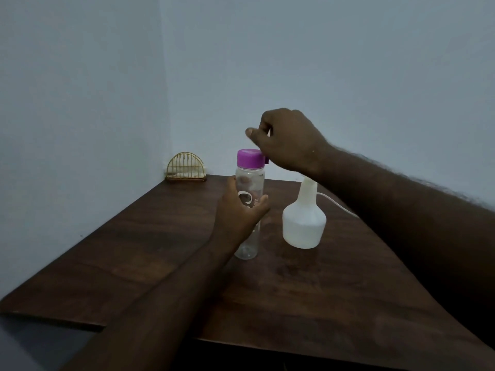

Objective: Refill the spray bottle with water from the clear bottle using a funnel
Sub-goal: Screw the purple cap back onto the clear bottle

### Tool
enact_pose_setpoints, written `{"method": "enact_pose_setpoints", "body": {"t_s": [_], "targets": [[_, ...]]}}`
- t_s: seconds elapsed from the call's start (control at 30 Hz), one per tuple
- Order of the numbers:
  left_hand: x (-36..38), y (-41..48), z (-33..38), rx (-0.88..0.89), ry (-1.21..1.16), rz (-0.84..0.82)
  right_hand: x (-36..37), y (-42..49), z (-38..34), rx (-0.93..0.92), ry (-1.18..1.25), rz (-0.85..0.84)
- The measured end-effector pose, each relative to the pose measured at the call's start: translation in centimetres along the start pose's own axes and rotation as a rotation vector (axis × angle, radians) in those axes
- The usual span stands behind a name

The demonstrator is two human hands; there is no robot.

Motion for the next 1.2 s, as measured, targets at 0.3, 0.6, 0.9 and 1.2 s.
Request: {"method": "enact_pose_setpoints", "body": {"t_s": [0.3,0.6,0.9,1.2], "targets": [[-0.4,-0.1,0.1,0.015,-0.003,0.033,3.2,-1.4,-0.6,-0.068,-0.08,-0.289],[-0.2,-0.2,0.1,0.011,-0.012,0.064,3.9,-2.1,0.4,-0.102,-0.165,-0.132],[0.1,-0.3,0.0,0.02,0.025,0.104,3.7,-2.6,0.1,-0.09,-0.229,-0.037],[0.0,-0.3,0.2,0.027,0.007,0.106,3.8,-2.3,0.2,-0.021,-0.211,-0.068]]}}
Point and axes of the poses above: each hand's wrist, its own y-axis towards the middle knuckle, its own x-axis out of the palm, z = x × y, the point moved 7 cm from there along y, towards the middle knuckle, and after that the axes turned 7 degrees about y, right-handed, at the moved point
